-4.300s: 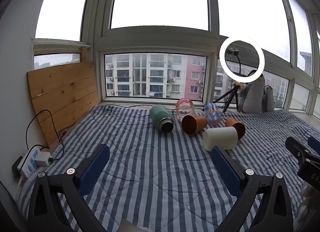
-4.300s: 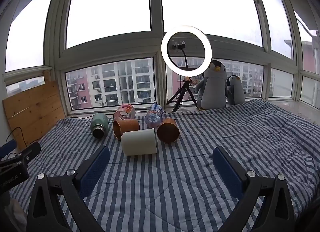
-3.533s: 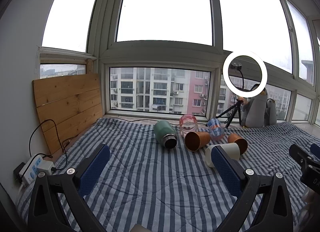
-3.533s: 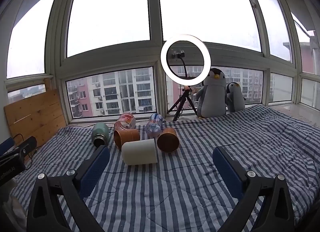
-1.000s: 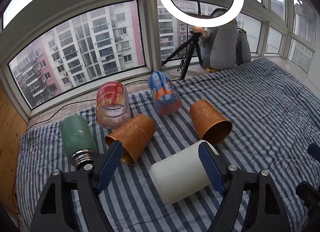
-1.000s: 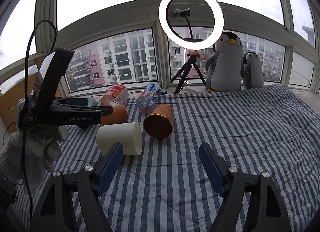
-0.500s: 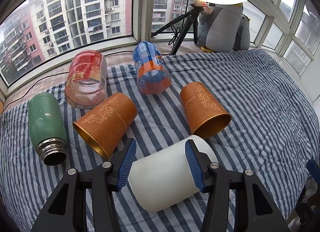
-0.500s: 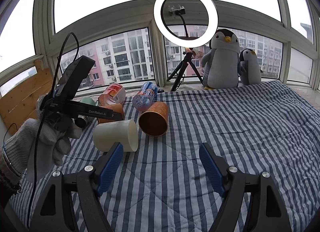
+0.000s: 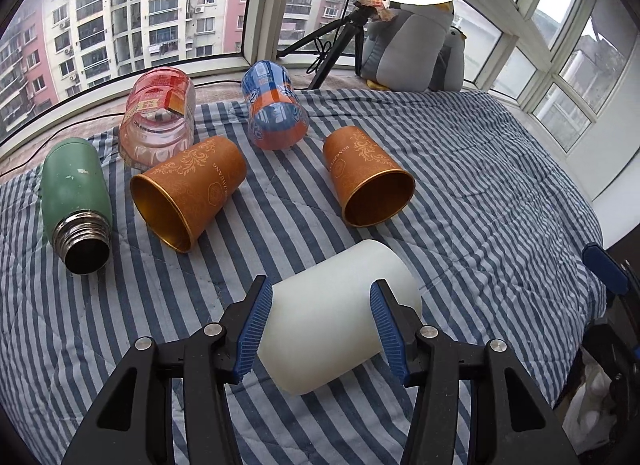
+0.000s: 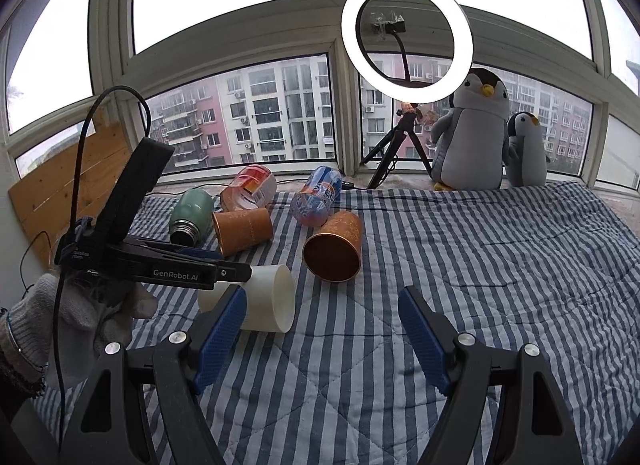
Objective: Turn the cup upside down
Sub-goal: 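Lift the white cup with the left gripper and rotate it open end down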
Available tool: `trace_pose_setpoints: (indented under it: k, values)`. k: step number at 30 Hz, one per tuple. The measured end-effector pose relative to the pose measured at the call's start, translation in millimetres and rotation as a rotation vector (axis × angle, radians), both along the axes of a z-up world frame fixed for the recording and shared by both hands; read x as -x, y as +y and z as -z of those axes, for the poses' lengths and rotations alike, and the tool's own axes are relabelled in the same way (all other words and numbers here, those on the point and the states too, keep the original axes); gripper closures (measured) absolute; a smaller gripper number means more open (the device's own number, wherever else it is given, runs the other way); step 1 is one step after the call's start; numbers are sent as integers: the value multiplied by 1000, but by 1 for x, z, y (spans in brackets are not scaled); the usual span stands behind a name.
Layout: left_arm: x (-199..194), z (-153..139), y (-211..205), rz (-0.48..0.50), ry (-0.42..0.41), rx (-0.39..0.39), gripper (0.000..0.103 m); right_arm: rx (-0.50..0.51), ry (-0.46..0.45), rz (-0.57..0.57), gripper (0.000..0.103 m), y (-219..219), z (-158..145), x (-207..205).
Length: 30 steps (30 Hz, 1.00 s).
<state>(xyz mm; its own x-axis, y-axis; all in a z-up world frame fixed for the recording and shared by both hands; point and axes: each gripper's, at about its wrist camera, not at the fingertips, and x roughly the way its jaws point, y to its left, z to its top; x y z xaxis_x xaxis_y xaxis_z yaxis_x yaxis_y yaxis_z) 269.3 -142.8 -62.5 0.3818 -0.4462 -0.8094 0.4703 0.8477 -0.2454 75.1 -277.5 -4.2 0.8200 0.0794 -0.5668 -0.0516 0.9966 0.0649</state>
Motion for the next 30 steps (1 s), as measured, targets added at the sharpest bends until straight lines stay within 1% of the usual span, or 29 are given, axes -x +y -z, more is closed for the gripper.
trace_pose_setpoints:
  k: [5, 7, 10, 16, 20, 25, 27, 30]
  values:
    - [32, -1, 6, 51, -1, 27, 48, 20, 19, -62, 28, 8, -15, -11]
    - [46, -4, 13, 52, -2, 37, 48, 23, 28, -92, 28, 12, -19, -16]
    - [68, -10, 28, 47, -22, 59, 48, 42, 68, -186, 28, 25, -21, -25]
    - [118, -22, 69, 17, -98, 20, 47, 79, 203, -408, 28, 57, -6, -50]
    - [144, -21, 94, -21, -122, -22, 45, 122, 277, -518, 28, 75, 5, -64]
    - [166, -21, 117, -61, -133, -46, 43, 281, 351, -640, 28, 108, 18, -72]
    - [171, -21, 125, -70, -130, -44, 43, 347, 383, -696, 28, 123, 25, -73]
    - [177, -21, 134, -88, -118, -35, 43, 475, 427, -780, 28, 147, 38, -69]
